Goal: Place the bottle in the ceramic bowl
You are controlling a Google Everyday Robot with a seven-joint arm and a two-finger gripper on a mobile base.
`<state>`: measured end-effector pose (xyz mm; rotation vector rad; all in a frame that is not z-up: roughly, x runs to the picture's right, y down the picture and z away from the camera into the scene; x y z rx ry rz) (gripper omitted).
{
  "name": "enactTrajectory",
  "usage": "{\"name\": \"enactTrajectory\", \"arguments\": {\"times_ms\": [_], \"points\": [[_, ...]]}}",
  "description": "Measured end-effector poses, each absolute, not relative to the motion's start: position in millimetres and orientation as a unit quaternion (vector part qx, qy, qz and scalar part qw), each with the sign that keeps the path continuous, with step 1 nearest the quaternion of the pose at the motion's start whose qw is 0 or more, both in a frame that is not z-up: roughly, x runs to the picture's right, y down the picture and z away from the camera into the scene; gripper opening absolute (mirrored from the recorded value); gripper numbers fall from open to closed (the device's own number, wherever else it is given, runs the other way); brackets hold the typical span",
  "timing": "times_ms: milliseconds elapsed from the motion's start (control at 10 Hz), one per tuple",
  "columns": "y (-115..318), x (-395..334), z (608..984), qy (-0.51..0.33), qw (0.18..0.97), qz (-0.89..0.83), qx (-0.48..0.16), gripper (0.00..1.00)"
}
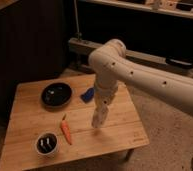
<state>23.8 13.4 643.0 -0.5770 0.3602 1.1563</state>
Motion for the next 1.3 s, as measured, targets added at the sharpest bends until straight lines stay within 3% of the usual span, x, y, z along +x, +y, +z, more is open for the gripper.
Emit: {"name": "enactTrajectory", "arguments": {"times_ms": [400,1300], "points": [[-59.6,-5.5,654.7,0.143,0.779,0.552,-0.260,0.06],[-129.7,-81.3,662.6,0.095,0.776,0.564,-0.267,0.06]]}}
